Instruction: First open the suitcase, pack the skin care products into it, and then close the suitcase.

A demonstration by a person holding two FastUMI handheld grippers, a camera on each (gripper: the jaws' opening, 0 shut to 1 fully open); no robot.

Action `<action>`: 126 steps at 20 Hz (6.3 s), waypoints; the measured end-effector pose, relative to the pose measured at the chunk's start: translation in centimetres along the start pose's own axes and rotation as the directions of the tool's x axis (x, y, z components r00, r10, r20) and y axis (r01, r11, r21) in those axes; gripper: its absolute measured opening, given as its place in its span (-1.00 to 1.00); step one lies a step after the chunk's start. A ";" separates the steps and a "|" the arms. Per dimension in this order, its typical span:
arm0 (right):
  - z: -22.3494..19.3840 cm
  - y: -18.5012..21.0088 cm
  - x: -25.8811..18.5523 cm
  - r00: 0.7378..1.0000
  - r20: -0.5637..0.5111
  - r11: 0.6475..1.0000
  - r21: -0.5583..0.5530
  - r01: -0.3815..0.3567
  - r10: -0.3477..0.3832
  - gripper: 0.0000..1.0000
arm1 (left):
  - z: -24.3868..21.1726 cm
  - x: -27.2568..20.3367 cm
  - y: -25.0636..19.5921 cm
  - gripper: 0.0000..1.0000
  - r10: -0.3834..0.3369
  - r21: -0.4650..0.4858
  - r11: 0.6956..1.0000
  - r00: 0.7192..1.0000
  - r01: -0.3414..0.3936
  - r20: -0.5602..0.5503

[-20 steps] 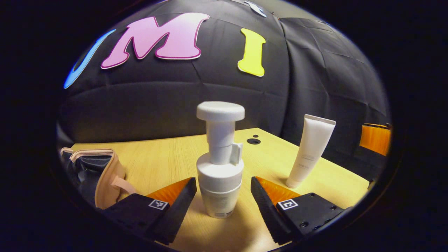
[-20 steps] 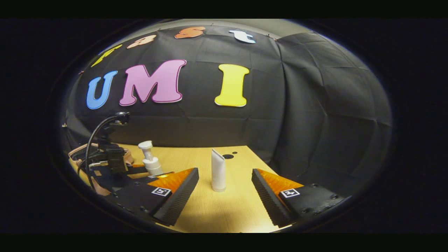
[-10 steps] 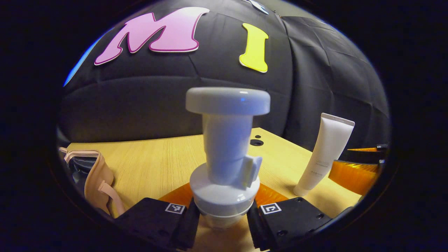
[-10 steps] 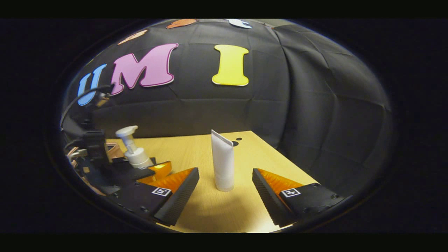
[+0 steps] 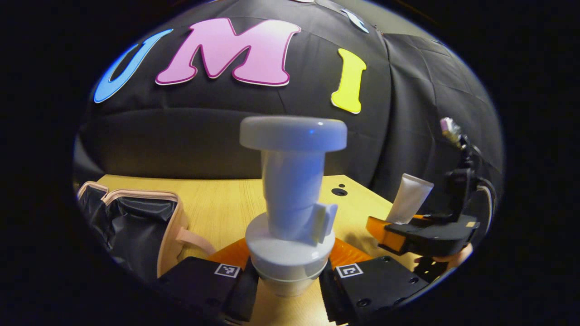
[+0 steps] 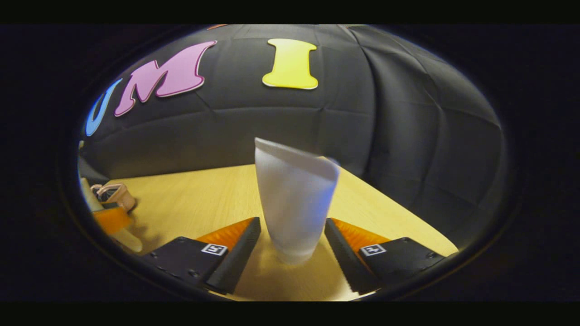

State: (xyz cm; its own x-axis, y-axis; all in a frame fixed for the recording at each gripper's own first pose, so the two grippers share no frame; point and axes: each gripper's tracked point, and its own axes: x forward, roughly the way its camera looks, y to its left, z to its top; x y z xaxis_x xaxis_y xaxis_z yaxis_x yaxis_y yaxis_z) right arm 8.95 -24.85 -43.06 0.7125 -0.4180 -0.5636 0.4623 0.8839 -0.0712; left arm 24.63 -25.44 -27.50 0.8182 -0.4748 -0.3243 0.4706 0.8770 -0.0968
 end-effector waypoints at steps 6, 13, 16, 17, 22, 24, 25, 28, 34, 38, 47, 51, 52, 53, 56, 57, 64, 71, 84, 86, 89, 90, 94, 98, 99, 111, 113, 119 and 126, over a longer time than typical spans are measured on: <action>-0.1 -0.1 0.4 1.000 0.005 0.999 -0.048 0.011 -0.011 0.00 | 0.1 -3.3 1.7 0.24 0.012 -0.056 0.998 1.000 -0.013 -0.015; 1.0 4.4 -4.4 0.993 0.029 0.982 -0.153 -0.108 0.114 -0.16 | 3.5 -8.5 7.6 0.24 0.114 -0.144 0.984 0.991 -0.103 0.067; 3.7 8.0 -7.9 0.979 0.082 0.975 -0.136 -0.176 0.188 -0.17 | 5.3 -11.6 12.1 0.24 0.177 -0.185 0.969 0.982 -0.163 0.064; 4.3 9.3 -9.1 0.973 0.085 0.971 -0.130 -0.202 0.214 -0.17 | 5.2 -12.5 14.1 0.24 0.211 -0.191 0.961 0.977 -0.200 0.038; 7.5 15.8 -13.9 0.934 0.117 0.936 -0.147 -0.320 0.338 -0.17 | 2.9 -15.1 24.7 0.24 0.338 -0.153 0.921 0.930 -0.359 -0.145; 7.7 18.2 -15.3 0.918 0.112 0.922 -0.123 -0.368 0.381 -0.17 | 1.5 -14.7 27.4 0.31 0.332 -0.121 0.924 0.918 -0.363 -0.219; 8.0 19.4 -15.9 0.909 0.115 0.915 -0.116 -0.387 0.400 -0.17 | 0.7 -14.4 28.1 0.24 0.318 -0.105 0.929 0.911 -0.355 -0.261; 7.9 22.3 -17.2 0.886 0.114 0.892 -0.118 -0.437 0.449 -0.17 | -2.2 -12.5 29.0 0.24 0.268 -0.111 0.937 0.888 -0.330 -0.375; 7.1 27.8 -18.5 0.832 0.065 0.834 -0.091 -0.545 0.551 -0.17 | -6.5 -9.4 30.2 0.24 0.272 -0.024 0.941 0.796 -0.338 -0.540; 6.3 30.8 -18.3 0.806 0.014 0.805 -0.056 -0.590 0.592 -0.17 | -7.7 -7.4 31.0 0.18 0.297 0.022 0.930 0.719 -0.366 -0.628; 4.4 36.9 -18.3 0.779 -0.073 0.778 -0.049 -0.627 0.623 -0.29 | -1.1 -11.2 31.9 0.46 0.333 -0.142 0.903 0.868 -0.406 -0.368; 2.4 40.6 -18.4 0.770 -0.124 0.772 -0.041 -0.634 0.626 -0.29 | 1.0 -18.2 31.2 0.58 0.351 -0.161 0.902 0.899 -0.400 -0.262; 1.6 41.4 -18.0 0.772 -0.145 0.777 -0.034 -0.629 0.618 -0.29 | 0.8 -20.0 30.9 0.58 0.340 -0.154 0.909 0.902 -0.387 -0.265; 0.4 42.1 -17.6 0.774 -0.173 0.782 -0.029 -0.622 0.609 -0.17 | 0.9 -22.2 31.3 0.58 0.348 -0.153 0.906 0.899 -0.396 -0.265; -3.6 43.1 -16.1 0.786 -0.287 0.818 -0.011 -0.575 0.548 -0.17 | 1.2 -27.5 31.1 0.58 0.326 -0.252 0.888 0.912 -0.385 -0.248; -4.7 43.7 -15.9 0.786 -0.323 0.834 0.020 -0.552 0.528 -0.17 | 1.0 -29.0 30.8 0.58 0.318 -0.291 0.877 0.915 -0.383 -0.247; -10.0 43.9 -14.6 0.787 -0.467 0.893 0.013 -0.450 0.403 -0.15 | 1.6 -34.9 29.7 0.60 0.293 -0.365 0.860 0.930 -0.357 -0.220; -8.4 44.4 -14.8 0.820 -0.407 0.901 0.013 -0.434 0.402 0.06 | 1.0 -36.1 34.3 0.60 0.413 -0.252 0.853 0.886 -0.458 -0.213; -1.9 38.0 -22.1 0.843 -0.214 0.839 -0.139 -0.526 0.493 0.95 | 1.7 -29.6 57.3 0.93 0.535 -0.143 0.823 0.835 -0.549 -0.127; -2.4 36.0 -22.8 0.851 -0.214 0.853 -0.113 -0.510 0.480 0.94 | -0.1 -28.1 60.3 0.93 0.537 -0.117 0.819 0.823 -0.561 -0.185; -2.1 32.7 -23.0 0.878 -0.183 0.874 -0.132 -0.468 0.443 0.94 | -1.9 -26.2 63.9 0.92 0.545 -0.095 0.807 0.796 -0.583 -0.262; -2.2 32.0 -22.9 0.880 -0.188 0.874 -0.144 -0.463 0.436 0.94 | -2.3 -25.7 64.9 0.92 0.531 -0.099 0.810 0.794 -0.578 -0.295; -1.6 29.2 -22.2 0.897 -0.192 0.888 -0.167 -0.429 0.398 0.94 | -3.9 -23.6 66.2 0.92 0.363 -0.197 0.863 0.841 -0.466 -0.401; -1.1 28.0 -22.1 0.910 -0.177 0.901 -0.165 -0.402 0.374 0.95 | -6.8 -22.8 66.2 0.78 0.217 -0.189 0.913 0.822 -0.362 -0.526; -1.0 27.7 -22.0 0.915 -0.167 0.901 -0.181 -0.395 0.367 0.95 | -7.7 -22.7 65.9 0.77 0.190 -0.193 0.917 0.807 -0.350 -0.559; 0.2 27.4 -22.9 0.924 -0.138 0.906 -0.194 -0.377 0.356 0.94 | -3.4 -22.4 64.9 -0.67 0.252 -0.261 0.885 0.869 -0.385 -0.426; 0.8 27.6 -23.3 0.922 -0.137 0.902 -0.200 -0.384 0.362 0.94 | -0.9 -23.6 63.7 -0.78 0.277 -0.198 0.902 0.864 -0.385 -0.420; 6.3 26.9 -24.6 0.918 -0.079 0.895 -0.204 -0.396 0.388 0.94 | 10.6 -27.7 57.5 -0.84 0.300 -0.089 0.939 0.918 -0.332 -0.259; 10.1 22.1 -28.6 0.917 -0.065 0.906 -0.145 -0.398 0.393 0.94 | 20.0 -27.2 40.4 -0.84 0.279 -0.051 0.958 0.957 -0.284 -0.083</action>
State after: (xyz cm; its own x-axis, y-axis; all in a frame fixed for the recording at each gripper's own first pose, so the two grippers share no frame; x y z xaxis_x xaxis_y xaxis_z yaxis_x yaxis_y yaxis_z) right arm 4.13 4.57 -20.14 0.8010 -0.0227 -0.5982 0.0588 0.9974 0.0409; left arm 28.04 21.46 -3.79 0.8865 -0.2033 -0.4157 0.2017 0.9783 -0.0483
